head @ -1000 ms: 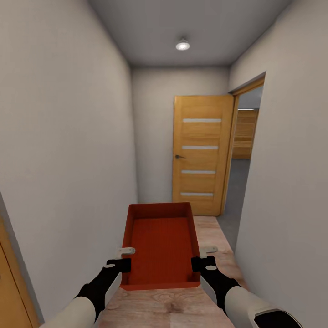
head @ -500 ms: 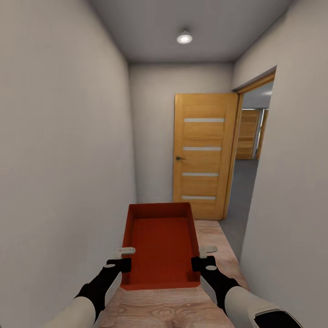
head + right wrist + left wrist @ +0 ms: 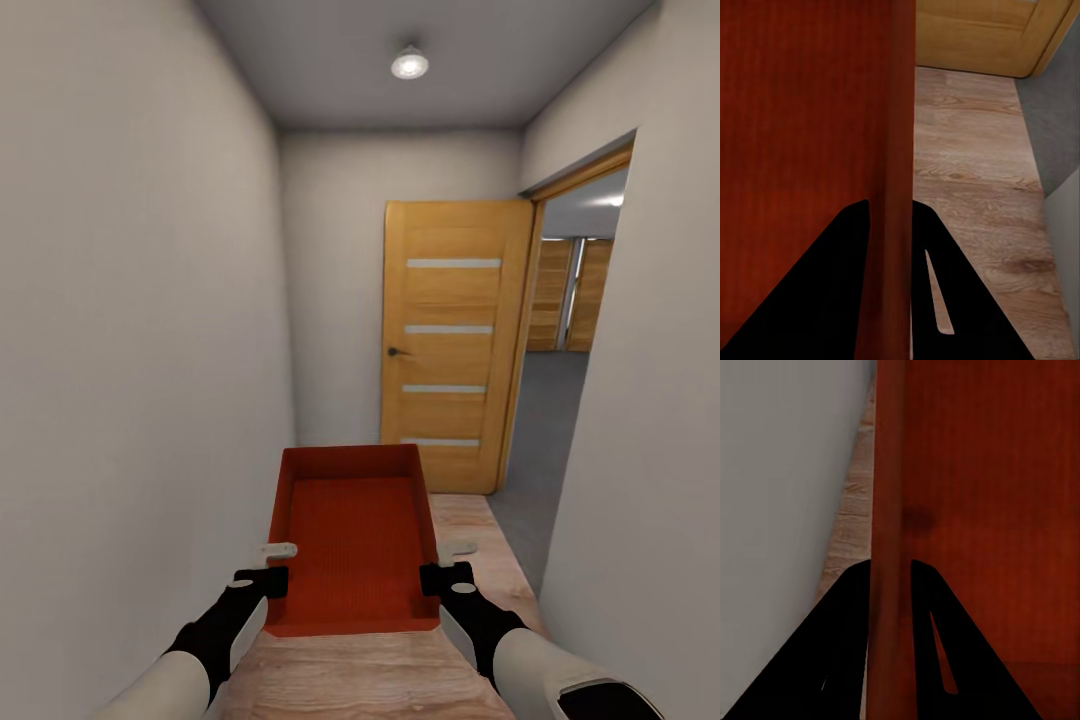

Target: Move the two storage containers from the living room to the garage. In the garage, place one container on the floor and stack the other container on top of it (either order is fine).

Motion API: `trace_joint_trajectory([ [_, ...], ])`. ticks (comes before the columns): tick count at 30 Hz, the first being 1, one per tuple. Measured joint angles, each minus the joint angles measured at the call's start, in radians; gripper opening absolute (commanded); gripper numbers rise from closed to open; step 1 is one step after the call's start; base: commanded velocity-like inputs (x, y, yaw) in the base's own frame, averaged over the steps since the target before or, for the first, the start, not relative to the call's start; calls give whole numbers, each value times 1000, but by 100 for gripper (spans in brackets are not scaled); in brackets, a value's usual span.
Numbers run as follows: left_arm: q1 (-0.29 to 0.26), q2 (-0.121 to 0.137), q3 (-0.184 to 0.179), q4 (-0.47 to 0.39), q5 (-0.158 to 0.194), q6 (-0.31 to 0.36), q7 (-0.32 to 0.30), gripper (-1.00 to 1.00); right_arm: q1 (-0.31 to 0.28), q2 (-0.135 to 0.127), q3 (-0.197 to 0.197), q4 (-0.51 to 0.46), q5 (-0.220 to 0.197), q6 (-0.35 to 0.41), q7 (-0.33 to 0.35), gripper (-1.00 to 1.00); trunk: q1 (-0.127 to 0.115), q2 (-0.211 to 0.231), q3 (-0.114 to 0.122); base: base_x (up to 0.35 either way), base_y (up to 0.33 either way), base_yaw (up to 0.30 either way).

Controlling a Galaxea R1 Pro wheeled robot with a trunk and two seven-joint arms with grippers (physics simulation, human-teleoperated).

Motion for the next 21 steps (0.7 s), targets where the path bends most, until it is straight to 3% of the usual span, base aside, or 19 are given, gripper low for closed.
trace_joint_trajectory([
  [12, 0, 0, 1, -2, -3, -1, -1, -100, 0, 1, -1, 0, 0, -3, -1, -100, 0, 0, 0, 306, 0, 0],
  [21, 0, 1, -1, -4, -2, -2, -1, -100, 0, 1, -2, 0, 0, -6, -2, -100, 1, 0, 0, 41, 0, 0],
])
